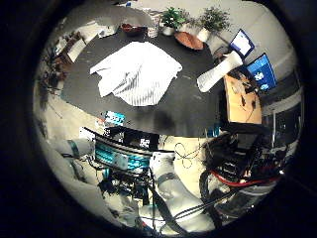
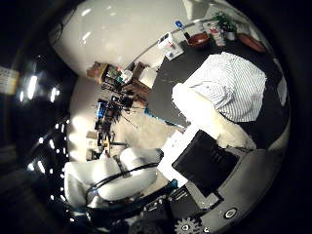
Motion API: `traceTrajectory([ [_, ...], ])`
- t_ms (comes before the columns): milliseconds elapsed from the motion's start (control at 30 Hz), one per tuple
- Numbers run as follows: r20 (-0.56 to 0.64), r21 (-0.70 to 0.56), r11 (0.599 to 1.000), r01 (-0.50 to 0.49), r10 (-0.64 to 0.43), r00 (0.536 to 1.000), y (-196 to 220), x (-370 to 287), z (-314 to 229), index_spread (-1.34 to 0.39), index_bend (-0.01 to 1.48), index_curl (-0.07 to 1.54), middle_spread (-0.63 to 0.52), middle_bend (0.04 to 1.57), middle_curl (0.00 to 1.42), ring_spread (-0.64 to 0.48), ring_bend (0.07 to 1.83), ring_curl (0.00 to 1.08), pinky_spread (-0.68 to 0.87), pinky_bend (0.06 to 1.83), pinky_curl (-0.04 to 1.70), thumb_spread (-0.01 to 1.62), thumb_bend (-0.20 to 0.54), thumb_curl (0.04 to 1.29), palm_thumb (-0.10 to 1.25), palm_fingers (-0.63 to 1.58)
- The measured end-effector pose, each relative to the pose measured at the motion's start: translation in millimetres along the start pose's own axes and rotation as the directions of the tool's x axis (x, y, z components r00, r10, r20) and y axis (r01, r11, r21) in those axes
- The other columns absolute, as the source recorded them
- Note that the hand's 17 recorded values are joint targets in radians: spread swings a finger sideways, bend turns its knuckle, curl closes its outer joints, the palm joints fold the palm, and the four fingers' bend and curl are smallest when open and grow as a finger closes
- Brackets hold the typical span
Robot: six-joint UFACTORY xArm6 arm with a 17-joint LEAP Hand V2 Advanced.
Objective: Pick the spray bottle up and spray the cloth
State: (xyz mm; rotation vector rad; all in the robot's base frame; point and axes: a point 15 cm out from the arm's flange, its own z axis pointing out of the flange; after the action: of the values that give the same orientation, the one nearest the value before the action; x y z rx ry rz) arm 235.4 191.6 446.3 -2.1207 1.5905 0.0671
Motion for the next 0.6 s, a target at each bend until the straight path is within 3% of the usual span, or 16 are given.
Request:
traceTrajectory([
  [600,0.002,0.013,1.000,0.006,-0.006,1.000,1.4,0.5,-4.1,-0.40,0.19,0.40,-0.07,0.22,0.34,0.16,0.72,0.00,0.62,0.99,-0.01,1.09,-0.020,0.53,0.64,0.62],
])
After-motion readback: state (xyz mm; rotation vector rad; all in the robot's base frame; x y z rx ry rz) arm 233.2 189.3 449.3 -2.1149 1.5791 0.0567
